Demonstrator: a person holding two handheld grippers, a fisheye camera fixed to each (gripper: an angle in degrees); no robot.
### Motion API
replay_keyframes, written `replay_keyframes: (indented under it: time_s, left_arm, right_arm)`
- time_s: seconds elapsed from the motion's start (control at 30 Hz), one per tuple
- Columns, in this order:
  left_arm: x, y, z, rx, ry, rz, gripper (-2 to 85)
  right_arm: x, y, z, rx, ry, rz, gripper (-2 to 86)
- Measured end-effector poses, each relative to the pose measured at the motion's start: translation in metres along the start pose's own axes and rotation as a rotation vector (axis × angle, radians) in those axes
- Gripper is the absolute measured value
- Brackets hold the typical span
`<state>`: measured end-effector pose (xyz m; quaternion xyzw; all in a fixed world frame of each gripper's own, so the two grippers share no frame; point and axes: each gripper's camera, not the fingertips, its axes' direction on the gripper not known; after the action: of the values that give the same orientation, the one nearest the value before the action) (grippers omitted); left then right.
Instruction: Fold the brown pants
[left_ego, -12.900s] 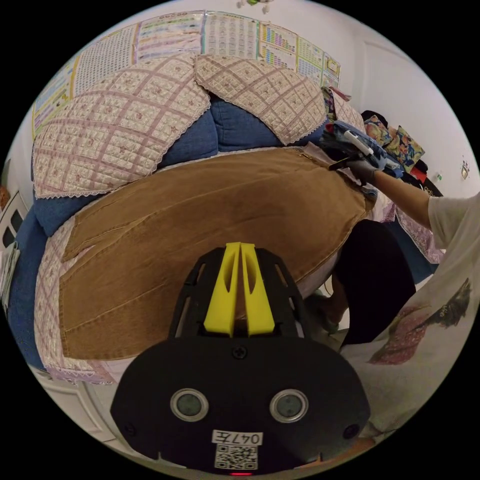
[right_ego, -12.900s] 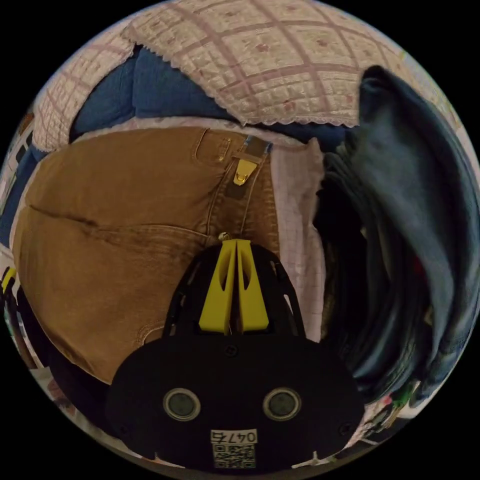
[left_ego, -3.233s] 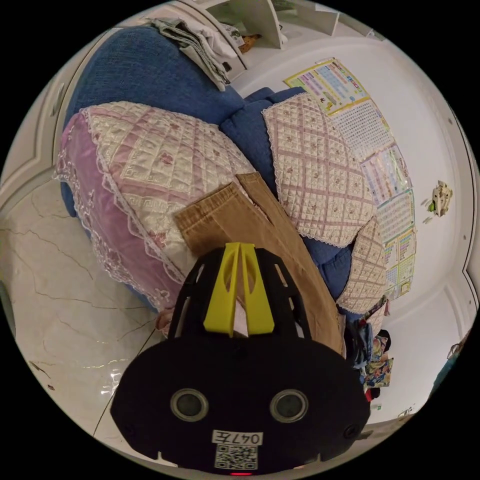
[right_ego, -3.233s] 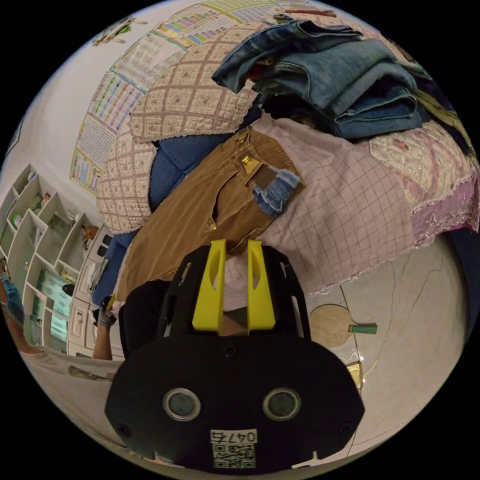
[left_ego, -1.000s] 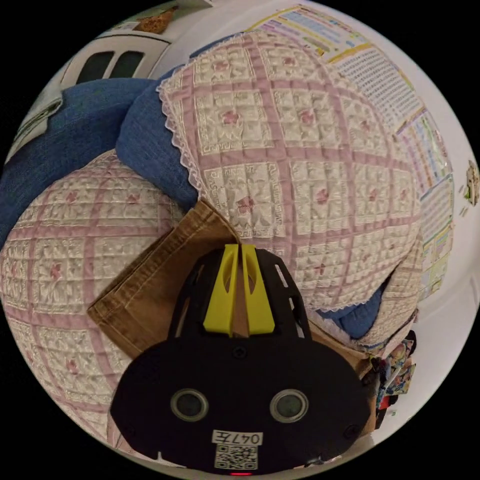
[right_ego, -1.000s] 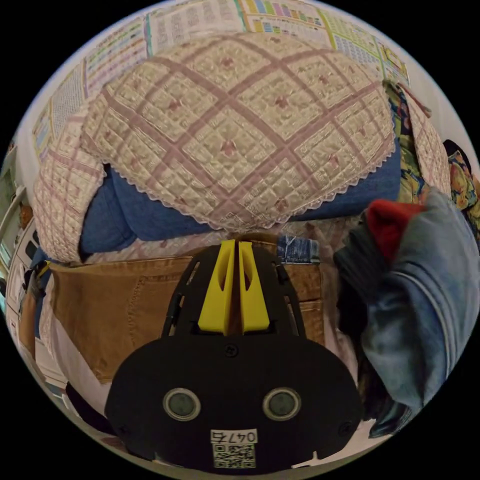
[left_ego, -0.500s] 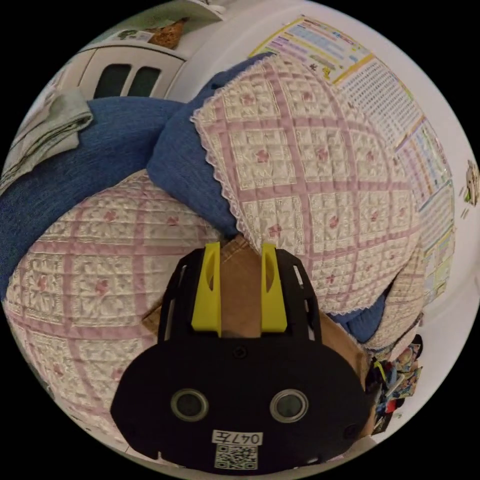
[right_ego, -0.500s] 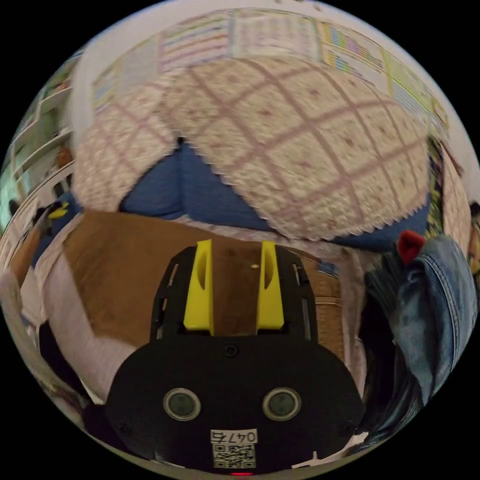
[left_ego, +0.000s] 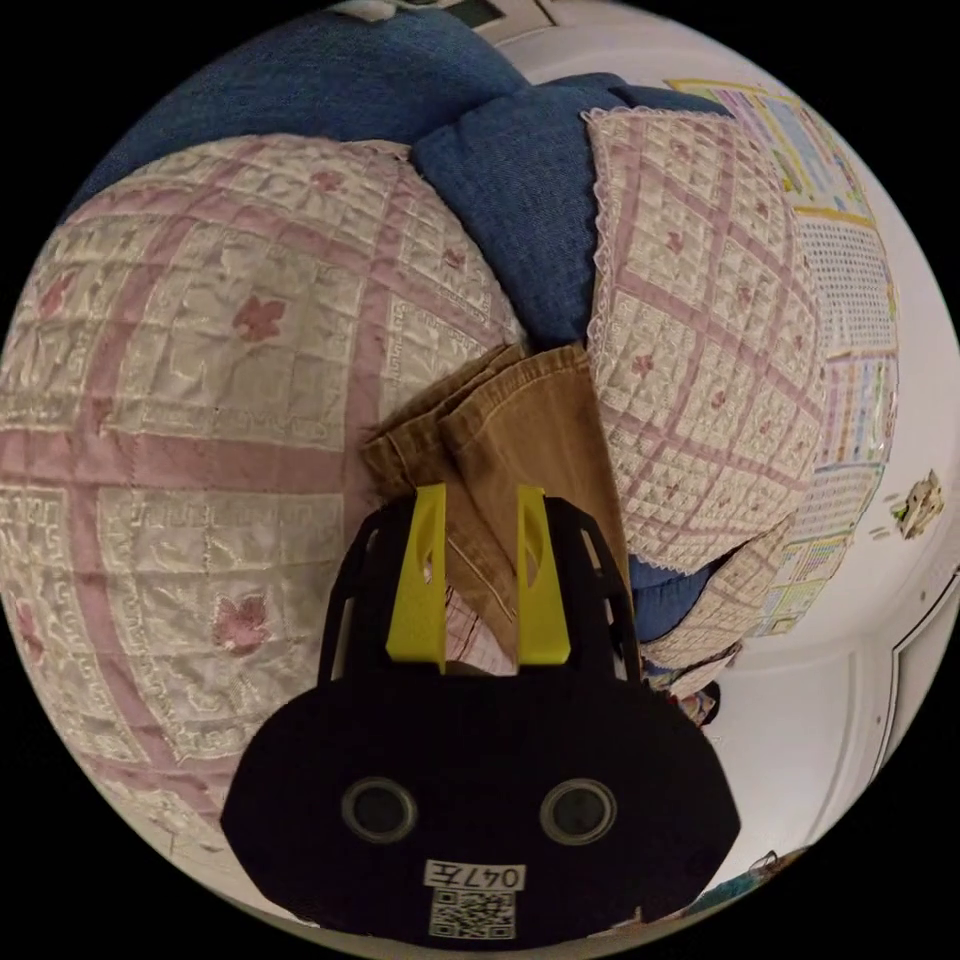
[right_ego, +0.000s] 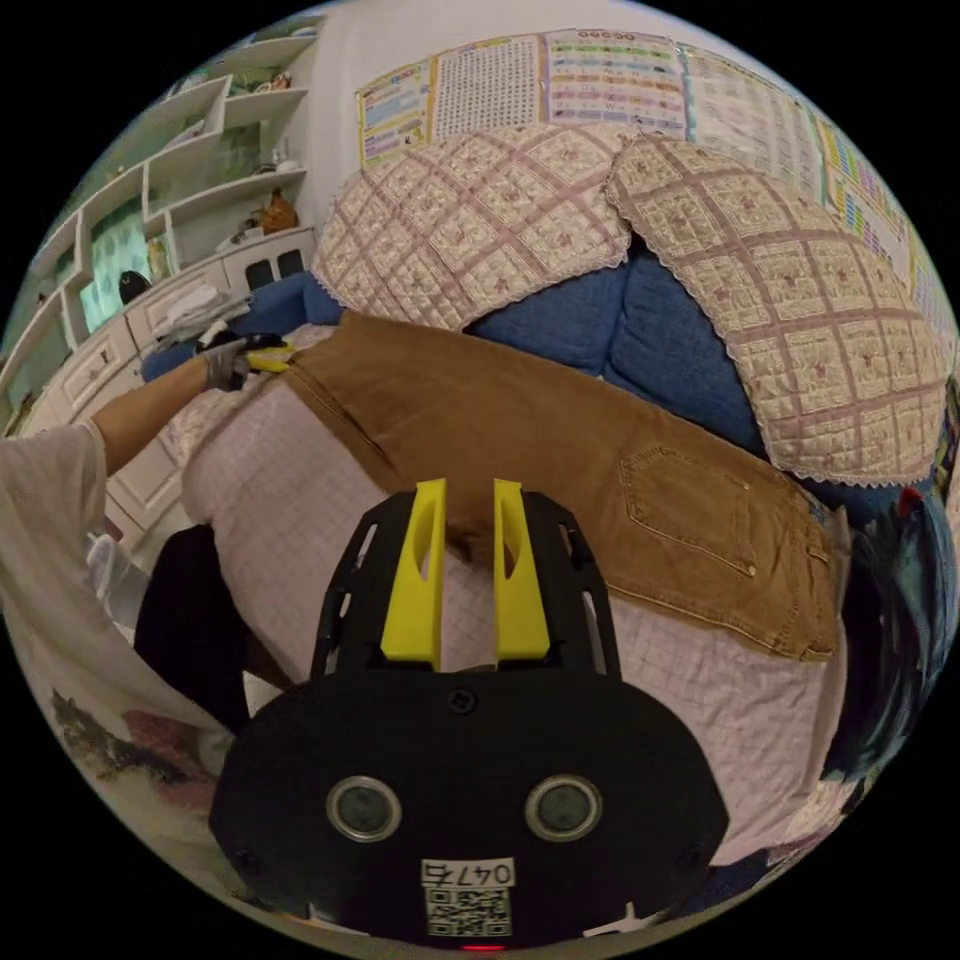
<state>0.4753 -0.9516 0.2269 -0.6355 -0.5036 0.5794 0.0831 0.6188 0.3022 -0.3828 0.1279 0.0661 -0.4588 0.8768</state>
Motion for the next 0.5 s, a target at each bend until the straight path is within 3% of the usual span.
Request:
replay_keyframes:
  time_s: [0.33, 0.5]
  left_arm:
    - [-0.035, 0.012, 0.016, 0.016, 0.061, 0.049, 5.4]
    - [-0.051, 0.022, 0.014, 0.018, 0.091, 0.064, -0.5]
  right_arm:
    - [-0.032, -0.036, -0.006, -0.023, 0.111, 0.022, 3.9]
    - [-0.09, -0.065, -0.009, -0.048, 0.112, -0.132, 4.4]
